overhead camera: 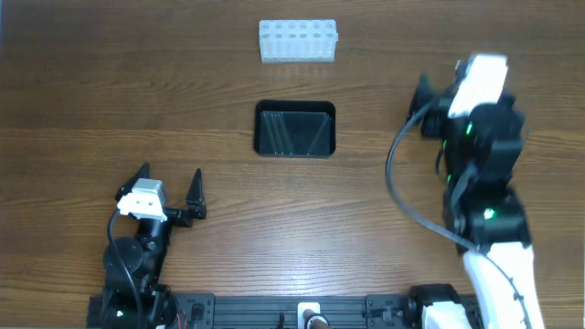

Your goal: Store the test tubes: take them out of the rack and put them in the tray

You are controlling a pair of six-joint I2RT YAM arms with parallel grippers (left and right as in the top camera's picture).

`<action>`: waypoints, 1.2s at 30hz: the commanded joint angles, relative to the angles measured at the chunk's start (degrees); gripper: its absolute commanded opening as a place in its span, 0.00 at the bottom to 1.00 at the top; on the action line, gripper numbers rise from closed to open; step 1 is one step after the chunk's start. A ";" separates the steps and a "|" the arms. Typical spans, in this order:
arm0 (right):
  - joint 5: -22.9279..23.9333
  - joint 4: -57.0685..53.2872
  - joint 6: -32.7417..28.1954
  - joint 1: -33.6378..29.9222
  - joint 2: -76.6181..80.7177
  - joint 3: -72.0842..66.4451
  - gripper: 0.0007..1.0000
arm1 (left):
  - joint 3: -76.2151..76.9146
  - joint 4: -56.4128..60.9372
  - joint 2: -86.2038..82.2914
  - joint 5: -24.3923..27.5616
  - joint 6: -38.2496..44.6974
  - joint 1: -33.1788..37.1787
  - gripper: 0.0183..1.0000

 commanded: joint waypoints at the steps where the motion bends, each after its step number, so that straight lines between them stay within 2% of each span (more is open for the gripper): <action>1: -0.50 3.37 -1.46 0.09 -11.65 -11.61 0.99 | -0.24 -0.28 -0.42 0.76 0.63 0.35 1.00; 15: 0.74 4.63 -1.42 0.04 -41.24 -34.84 0.99 | -0.24 -0.28 -0.42 0.76 0.63 0.35 1.00; 24: 0.74 13.44 0.11 0.09 -45.79 -43.98 0.99 | -0.24 -0.28 -0.42 0.76 0.63 0.35 1.00; 32: 0.76 13.05 0.31 0.09 -47.17 -44.72 0.99 | -0.24 -0.28 -0.42 0.76 0.63 0.35 1.00; 36: 0.79 8.70 0.28 -0.02 -51.87 -44.72 0.99 | -0.24 -0.28 -0.42 0.76 0.63 0.35 1.00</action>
